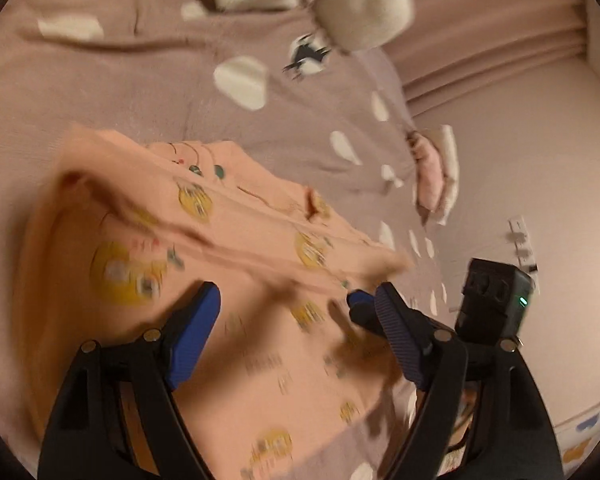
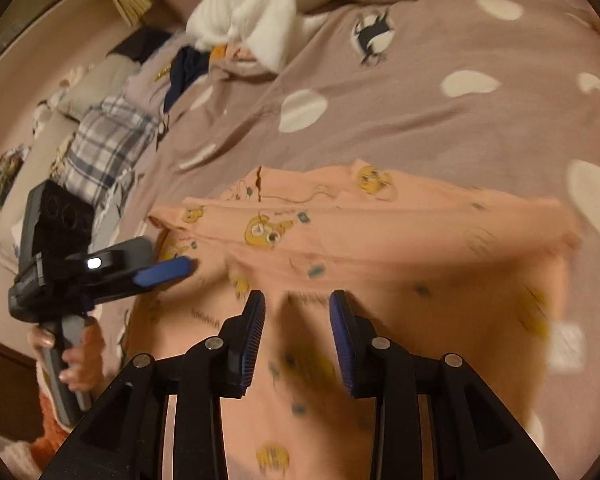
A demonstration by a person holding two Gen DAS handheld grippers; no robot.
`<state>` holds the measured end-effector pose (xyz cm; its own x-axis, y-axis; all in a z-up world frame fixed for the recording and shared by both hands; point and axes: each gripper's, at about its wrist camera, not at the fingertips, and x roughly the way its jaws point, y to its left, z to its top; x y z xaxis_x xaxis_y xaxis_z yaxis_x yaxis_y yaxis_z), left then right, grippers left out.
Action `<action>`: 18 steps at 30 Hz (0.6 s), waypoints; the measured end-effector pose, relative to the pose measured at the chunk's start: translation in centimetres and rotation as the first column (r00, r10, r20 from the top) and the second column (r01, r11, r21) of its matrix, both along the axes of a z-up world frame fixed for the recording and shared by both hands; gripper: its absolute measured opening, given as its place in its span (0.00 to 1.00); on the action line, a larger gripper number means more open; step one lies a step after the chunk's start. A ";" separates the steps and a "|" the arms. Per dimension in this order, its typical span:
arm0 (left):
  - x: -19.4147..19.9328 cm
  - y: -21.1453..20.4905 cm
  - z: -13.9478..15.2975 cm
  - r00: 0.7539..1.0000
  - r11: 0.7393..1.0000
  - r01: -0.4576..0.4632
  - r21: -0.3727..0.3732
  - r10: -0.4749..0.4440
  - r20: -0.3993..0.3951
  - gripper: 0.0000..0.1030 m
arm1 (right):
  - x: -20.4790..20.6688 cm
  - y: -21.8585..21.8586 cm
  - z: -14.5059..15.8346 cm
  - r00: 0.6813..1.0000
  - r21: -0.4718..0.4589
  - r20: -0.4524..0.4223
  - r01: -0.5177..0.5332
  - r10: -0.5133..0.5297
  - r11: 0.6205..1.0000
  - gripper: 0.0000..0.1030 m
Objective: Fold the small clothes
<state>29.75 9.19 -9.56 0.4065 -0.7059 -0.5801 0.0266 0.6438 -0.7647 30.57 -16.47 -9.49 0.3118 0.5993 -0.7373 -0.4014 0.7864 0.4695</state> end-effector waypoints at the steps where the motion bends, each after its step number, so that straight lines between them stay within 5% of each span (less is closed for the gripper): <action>1: 1.1 0.3 -0.8 0.999 1.000 -0.027 0.003 0.027 -0.019 0.75 | 0.6 0.3 -0.1 1.000 -0.007 -0.002 -0.005 0.005 1.000 0.32; 6: 4.2 2.9 0.0 0.969 0.970 -0.242 -0.026 0.243 0.053 0.75 | 4.3 0.2 0.7 0.994 -0.012 0.077 0.083 -0.082 0.997 0.32; 8: 4.2 3.6 1.5 0.938 0.934 -0.333 0.132 0.313 0.150 0.75 | 5.2 -0.4 1.2 0.982 -0.025 0.121 0.150 -0.146 0.988 0.32; 9: 3.8 3.8 2.3 0.915 0.876 -0.396 0.277 0.351 0.199 0.75 | 5.8 -1.0 1.5 0.974 -0.042 0.136 0.188 -0.181 0.981 0.32; 10: 3.3 3.8 2.8 0.907 0.832 -0.417 0.366 0.355 0.226 0.75 | 5.9 -1.5 1.8 0.969 -0.053 0.143 0.209 -0.200 0.977 0.32; 12: 2.2 3.9 3.4 0.912 0.786 -0.406 0.466 0.317 0.259 0.75 | 5.0 -2.7 2.7 0.967 -0.051 0.151 0.214 -0.204 0.976 0.32; 15: -1.2 4.3 4.1 0.931 0.796 -0.351 0.493 0.244 0.270 0.75 | 1.4 -4.6 4.2 0.971 -0.083 0.182 0.171 -0.154 0.982 0.33; 17: -3.9 4.8 4.1 0.927 0.832 -0.356 0.426 0.256 0.274 0.77 | -1.7 -6.1 4.7 0.973 -0.089 0.189 0.152 -0.133 0.984 0.46; 18: -5.6 5.4 3.8 0.920 0.849 -0.372 0.375 0.282 0.273 0.83 | -3.5 -7.2 4.8 0.976 -0.070 0.182 0.135 -0.121 0.988 0.64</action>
<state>24.15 14.61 -5.72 0.7097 -0.2254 -0.6675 -0.1186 0.8957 -0.4285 27.04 -23.67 -4.65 0.5116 0.4857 -0.7087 -0.3655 0.8696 0.3321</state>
